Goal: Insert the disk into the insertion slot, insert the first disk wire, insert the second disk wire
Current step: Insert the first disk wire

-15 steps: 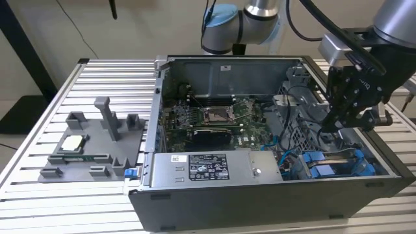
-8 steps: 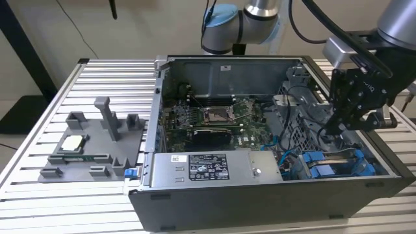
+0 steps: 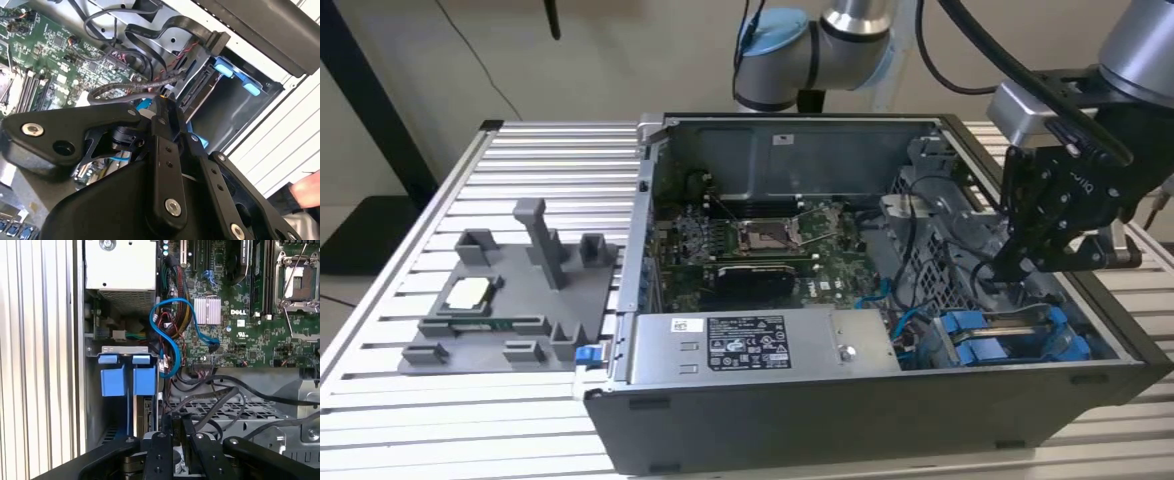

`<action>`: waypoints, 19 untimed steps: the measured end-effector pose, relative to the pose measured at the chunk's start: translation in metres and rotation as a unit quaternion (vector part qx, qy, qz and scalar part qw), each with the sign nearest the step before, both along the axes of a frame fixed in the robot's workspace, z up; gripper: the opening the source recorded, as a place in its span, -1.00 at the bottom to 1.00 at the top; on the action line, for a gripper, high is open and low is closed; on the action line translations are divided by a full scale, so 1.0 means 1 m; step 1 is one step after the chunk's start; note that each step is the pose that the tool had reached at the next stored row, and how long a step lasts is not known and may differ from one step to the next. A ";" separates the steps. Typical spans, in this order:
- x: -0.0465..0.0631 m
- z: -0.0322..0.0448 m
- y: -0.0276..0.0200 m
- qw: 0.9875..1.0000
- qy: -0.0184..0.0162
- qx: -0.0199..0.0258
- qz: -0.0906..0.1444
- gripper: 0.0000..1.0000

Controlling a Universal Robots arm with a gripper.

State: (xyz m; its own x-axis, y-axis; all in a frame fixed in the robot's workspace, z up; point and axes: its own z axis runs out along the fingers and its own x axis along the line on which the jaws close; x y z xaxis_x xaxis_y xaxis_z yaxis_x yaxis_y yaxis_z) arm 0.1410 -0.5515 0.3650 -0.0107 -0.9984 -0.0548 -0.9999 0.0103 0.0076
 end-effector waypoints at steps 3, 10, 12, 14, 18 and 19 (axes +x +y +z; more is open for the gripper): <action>0.001 -0.0014 -0.0006 1.000 0.000 -0.002 0.000 -0.62; 0.006 -0.0036 -0.0029 1.000 0.000 -0.011 0.000 -0.62; 0.008 -0.0043 -0.0036 1.000 0.000 -0.019 0.000 -0.62; 0.009 -0.0052 -0.0045 1.000 0.000 -0.025 0.000 -0.62; 0.013 -0.0079 -0.0047 0.999 0.000 -0.035 0.000 -0.62; 0.014 -0.0090 -0.0047 0.999 0.000 -0.037 0.000 -0.62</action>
